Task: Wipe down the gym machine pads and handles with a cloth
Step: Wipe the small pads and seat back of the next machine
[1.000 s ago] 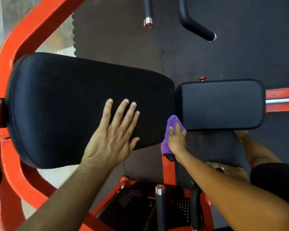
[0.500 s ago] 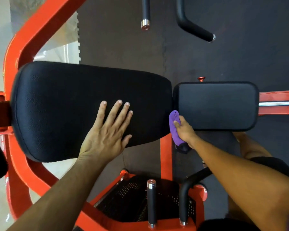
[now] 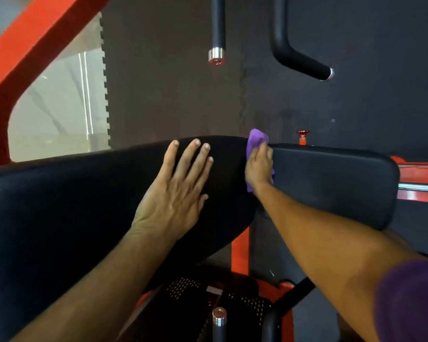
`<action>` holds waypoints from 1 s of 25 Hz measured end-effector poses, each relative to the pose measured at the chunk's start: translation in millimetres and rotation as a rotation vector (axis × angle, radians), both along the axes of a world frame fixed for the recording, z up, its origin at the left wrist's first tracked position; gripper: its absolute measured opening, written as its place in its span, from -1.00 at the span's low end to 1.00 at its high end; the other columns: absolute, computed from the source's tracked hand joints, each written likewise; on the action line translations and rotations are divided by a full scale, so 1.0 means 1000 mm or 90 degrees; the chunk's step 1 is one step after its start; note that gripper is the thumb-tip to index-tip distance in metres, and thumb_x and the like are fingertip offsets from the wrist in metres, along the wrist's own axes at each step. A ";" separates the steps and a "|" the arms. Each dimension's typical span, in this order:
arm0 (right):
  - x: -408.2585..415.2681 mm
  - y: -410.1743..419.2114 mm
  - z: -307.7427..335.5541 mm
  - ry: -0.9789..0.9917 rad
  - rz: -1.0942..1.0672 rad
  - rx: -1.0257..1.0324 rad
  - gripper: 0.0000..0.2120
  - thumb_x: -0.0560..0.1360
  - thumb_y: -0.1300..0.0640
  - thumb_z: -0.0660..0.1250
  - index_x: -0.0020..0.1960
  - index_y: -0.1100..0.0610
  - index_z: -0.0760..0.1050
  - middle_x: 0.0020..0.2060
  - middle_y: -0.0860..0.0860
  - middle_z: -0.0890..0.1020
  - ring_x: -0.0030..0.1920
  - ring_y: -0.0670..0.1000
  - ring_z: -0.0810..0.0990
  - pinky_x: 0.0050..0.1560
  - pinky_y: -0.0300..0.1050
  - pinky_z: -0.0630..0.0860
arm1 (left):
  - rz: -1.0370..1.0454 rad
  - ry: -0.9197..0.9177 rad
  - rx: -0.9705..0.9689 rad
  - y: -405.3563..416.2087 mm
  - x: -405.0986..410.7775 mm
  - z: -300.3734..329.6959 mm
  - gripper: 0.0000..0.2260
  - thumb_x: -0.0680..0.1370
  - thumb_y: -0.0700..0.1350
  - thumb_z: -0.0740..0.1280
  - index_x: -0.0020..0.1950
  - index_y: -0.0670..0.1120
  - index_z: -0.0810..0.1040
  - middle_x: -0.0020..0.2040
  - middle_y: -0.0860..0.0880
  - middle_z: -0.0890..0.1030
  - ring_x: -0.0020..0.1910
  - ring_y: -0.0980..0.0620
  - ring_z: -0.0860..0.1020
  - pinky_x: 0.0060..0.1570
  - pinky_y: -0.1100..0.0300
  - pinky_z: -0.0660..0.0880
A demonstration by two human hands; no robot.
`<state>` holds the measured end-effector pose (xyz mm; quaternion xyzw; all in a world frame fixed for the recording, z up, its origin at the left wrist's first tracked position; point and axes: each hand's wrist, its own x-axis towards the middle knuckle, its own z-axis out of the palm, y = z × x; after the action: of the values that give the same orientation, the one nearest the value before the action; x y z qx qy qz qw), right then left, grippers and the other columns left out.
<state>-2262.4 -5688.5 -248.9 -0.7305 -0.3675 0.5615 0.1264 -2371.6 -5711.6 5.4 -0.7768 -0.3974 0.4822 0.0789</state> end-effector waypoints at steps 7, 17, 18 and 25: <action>0.004 -0.019 0.046 0.091 -0.009 0.007 -0.55 0.69 0.17 0.09 0.58 0.03 0.22 0.50 0.13 0.27 0.40 0.13 0.39 0.41 0.00 0.34 | 0.029 -0.025 -0.002 0.003 -0.001 0.000 -0.33 0.72 0.09 -0.16 0.58 -0.34 -0.37 0.56 -0.39 -0.42 0.59 -0.39 -0.34 0.46 -0.41 -0.42; 0.027 0.111 0.041 0.173 0.258 0.047 -0.63 0.60 0.23 0.18 0.35 0.02 0.49 0.20 -0.06 0.58 0.20 0.01 0.55 0.25 -0.05 0.44 | 0.011 -0.043 -0.015 0.002 -0.001 -0.003 -0.38 0.73 0.00 -0.17 0.57 -0.41 -0.31 0.59 -0.40 -0.35 0.61 -0.34 -0.31 0.54 -0.32 -0.32; 0.015 0.120 0.057 0.229 0.348 0.102 -0.61 0.59 0.27 0.20 0.37 0.05 0.50 0.20 -0.09 0.55 0.21 -0.03 0.52 0.29 -0.07 0.40 | 0.007 -0.045 -0.025 0.002 -0.001 -0.004 -0.39 0.73 -0.02 -0.18 0.57 -0.43 -0.31 0.59 -0.40 -0.34 0.61 -0.34 -0.31 0.53 -0.32 -0.33; 0.012 0.128 -0.011 0.088 0.551 -0.105 -0.59 0.68 0.02 0.08 0.50 0.01 0.38 0.48 0.10 0.43 0.43 0.13 0.42 0.40 -0.05 0.29 | -0.012 -0.070 -0.037 -0.002 -0.005 -0.010 -0.41 0.72 -0.04 -0.19 0.57 -0.43 -0.28 0.59 -0.41 -0.32 0.61 -0.35 -0.29 0.56 -0.29 -0.28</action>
<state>-2250.2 -5560.3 -260.3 -0.4779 -0.5841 0.6377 -0.1544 -2376.5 -5713.9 -4.2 -0.8077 -0.3798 0.4493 0.0392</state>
